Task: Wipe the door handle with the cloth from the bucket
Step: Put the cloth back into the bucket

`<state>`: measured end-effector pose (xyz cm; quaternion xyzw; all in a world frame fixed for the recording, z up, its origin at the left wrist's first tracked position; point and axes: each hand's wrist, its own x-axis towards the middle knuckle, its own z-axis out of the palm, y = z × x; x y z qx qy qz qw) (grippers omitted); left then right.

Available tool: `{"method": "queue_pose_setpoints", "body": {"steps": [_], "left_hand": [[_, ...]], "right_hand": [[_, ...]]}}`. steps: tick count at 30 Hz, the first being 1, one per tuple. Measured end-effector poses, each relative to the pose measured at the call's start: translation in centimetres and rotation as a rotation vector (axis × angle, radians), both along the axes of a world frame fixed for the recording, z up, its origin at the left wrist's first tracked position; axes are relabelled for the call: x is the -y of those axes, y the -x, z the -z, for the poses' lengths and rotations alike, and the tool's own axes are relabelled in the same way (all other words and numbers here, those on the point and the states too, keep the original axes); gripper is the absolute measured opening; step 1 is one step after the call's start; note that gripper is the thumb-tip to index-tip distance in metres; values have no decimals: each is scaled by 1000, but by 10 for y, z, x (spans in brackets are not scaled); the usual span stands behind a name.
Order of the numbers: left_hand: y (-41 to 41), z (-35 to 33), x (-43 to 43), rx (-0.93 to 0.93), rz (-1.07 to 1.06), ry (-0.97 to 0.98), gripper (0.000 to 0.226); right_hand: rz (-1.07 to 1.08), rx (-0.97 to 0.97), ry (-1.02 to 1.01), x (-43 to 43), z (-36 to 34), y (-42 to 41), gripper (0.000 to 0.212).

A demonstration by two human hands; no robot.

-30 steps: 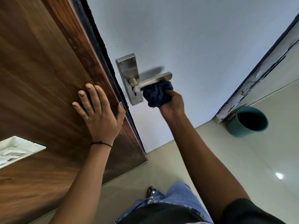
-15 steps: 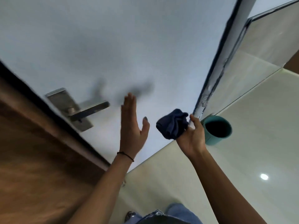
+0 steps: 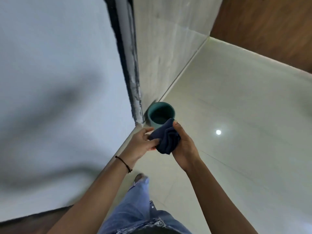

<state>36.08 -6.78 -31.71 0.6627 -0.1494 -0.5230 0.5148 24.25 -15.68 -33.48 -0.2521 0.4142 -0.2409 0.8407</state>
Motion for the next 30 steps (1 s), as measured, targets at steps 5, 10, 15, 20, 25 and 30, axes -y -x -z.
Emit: {"method": "queue_pose_setpoints", "body": {"steps": [5, 10, 15, 20, 25, 30], "left_hand": [[-22, 36, 103, -9, -115, 29, 39], [-71, 113, 211, -324, -297, -2, 31], [-107, 204, 304, -452, -497, -94, 31], [-141, 322, 371, -511, -597, -223, 32], [-183, 488, 423, -471, -632, -363, 41], [-208, 647, 457, -256, -526, -549, 47]], "right_hand": [[54, -105, -159, 81, 36, -14, 14], [119, -204, -246, 190, 86, -62, 26], [22, -291, -227, 290, 165, -111, 25], [-11, -468, -238, 365, 301, -163, 20], [-80, -621, -281, 412, 478, -214, 24], [-106, -736, -309, 432, 635, -245, 24]]}}
